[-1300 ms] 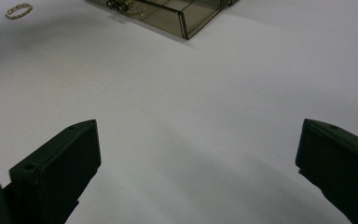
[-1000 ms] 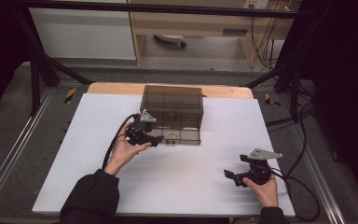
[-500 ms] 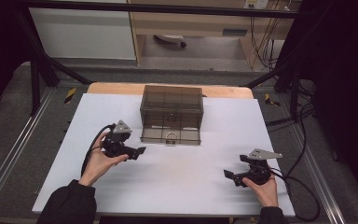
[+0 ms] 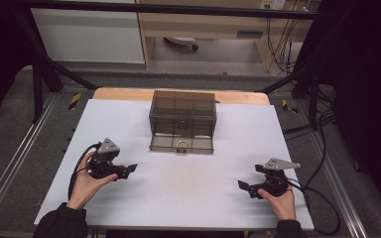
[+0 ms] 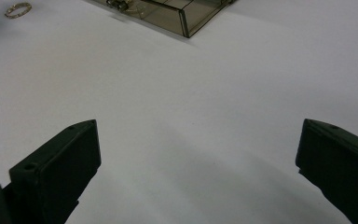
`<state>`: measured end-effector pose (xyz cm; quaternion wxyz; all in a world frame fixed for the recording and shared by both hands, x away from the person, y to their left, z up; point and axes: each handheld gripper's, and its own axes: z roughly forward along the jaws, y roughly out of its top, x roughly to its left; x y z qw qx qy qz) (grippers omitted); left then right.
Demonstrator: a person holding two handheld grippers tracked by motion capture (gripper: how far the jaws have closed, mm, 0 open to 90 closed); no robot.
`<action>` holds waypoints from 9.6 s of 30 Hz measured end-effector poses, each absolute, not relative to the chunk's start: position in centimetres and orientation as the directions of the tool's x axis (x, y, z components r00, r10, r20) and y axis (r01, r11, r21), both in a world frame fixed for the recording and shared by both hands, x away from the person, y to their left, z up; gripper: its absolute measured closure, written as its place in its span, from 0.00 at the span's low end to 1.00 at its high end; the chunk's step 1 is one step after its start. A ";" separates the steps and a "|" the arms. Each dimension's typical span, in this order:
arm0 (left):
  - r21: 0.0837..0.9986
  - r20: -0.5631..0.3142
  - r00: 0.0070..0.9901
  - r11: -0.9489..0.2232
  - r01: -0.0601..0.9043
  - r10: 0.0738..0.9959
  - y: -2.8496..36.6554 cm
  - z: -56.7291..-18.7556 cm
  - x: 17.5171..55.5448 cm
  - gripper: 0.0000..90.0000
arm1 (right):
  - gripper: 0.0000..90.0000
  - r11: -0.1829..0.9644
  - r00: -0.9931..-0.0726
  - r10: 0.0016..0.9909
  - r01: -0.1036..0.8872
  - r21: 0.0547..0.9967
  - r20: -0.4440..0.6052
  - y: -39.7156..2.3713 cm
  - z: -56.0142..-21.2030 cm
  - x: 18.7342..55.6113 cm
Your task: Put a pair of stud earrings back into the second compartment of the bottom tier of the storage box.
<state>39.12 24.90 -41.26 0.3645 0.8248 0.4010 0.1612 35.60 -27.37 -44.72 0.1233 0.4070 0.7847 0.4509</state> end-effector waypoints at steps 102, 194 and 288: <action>0.696 -0.061 0.614 -0.408 0.591 0.787 24.5 -40.5 39.1 0.96 | 0.01 0.268 -0.637 0.750 0.538 0.799 0.177 -27.2 -44.8 35.6; 0.683 0.003 0.680 -0.498 0.534 0.733 8.7 -38.5 49.0 0.96 | 0.01 0.278 -0.644 0.746 0.533 0.799 0.170 -27.3 -44.9 35.6; 0.777 -0.023 0.619 -0.375 0.506 0.785 27.2 -43.4 37.3 0.05 | 0.01 0.265 -0.639 0.748 0.537 0.801 0.182 -27.5 -44.8 35.4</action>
